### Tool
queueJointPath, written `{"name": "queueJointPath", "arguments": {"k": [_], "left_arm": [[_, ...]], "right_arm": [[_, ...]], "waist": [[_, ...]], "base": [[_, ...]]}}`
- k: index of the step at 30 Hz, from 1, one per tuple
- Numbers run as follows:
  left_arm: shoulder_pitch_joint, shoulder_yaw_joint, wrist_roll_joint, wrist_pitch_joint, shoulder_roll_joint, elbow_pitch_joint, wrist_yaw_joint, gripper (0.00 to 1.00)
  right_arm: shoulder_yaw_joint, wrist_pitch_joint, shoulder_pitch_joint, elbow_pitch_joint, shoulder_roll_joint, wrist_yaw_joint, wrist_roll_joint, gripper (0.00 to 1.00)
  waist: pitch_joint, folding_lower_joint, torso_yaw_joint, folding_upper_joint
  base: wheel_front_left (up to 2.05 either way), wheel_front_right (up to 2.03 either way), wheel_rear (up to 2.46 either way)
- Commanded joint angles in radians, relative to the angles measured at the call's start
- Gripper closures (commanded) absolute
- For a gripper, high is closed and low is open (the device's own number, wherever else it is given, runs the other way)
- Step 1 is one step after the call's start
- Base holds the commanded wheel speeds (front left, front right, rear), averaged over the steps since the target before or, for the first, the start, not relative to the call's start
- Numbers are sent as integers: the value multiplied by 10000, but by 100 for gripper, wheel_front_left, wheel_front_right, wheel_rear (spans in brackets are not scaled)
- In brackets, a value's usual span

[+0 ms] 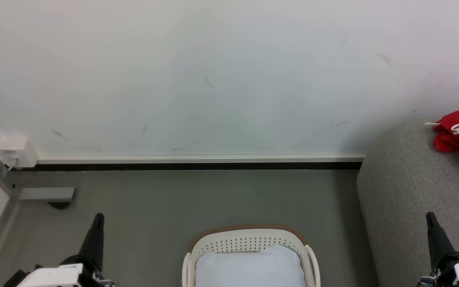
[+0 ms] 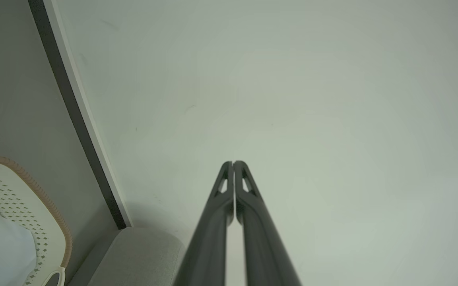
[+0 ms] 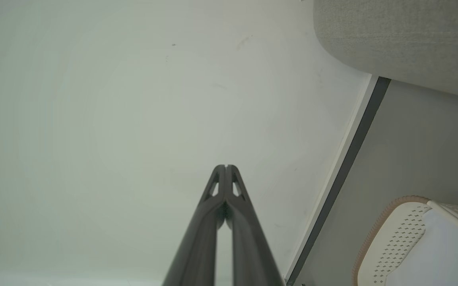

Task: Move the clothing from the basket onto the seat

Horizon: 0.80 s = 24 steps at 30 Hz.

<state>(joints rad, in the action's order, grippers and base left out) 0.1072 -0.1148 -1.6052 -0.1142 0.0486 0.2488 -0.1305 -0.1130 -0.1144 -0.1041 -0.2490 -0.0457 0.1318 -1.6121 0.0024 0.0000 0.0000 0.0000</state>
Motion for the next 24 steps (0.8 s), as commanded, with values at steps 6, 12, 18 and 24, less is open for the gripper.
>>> {"name": "queueJointPath", "arguments": {"k": [6,12,18,24], "left_arm": [[84,-23,-130,-44,21,-31,-21,100],[83,-22,-131,-43,21,-31,-22,100],[83,-21,-131,-43,21,-32,-22,100],[82,-21,-132,-42,21,-32,-22,100]], "right_arm": [[-39,-34,-134,51,-84,-21,-10,100],[-39,-34,-134,52,-84,-21,-10,100],[-38,-34,-134,52,-82,-21,-10,100],[-38,-34,-134,52,-82,-21,-10,100]], "waist": [[-1,0,0,0],[-1,0,0,0],[-1,0,0,0],[-1,0,0,0]], "base": [[0,0,0],[0,0,0],[0,0,0],[0,0,0]]}}
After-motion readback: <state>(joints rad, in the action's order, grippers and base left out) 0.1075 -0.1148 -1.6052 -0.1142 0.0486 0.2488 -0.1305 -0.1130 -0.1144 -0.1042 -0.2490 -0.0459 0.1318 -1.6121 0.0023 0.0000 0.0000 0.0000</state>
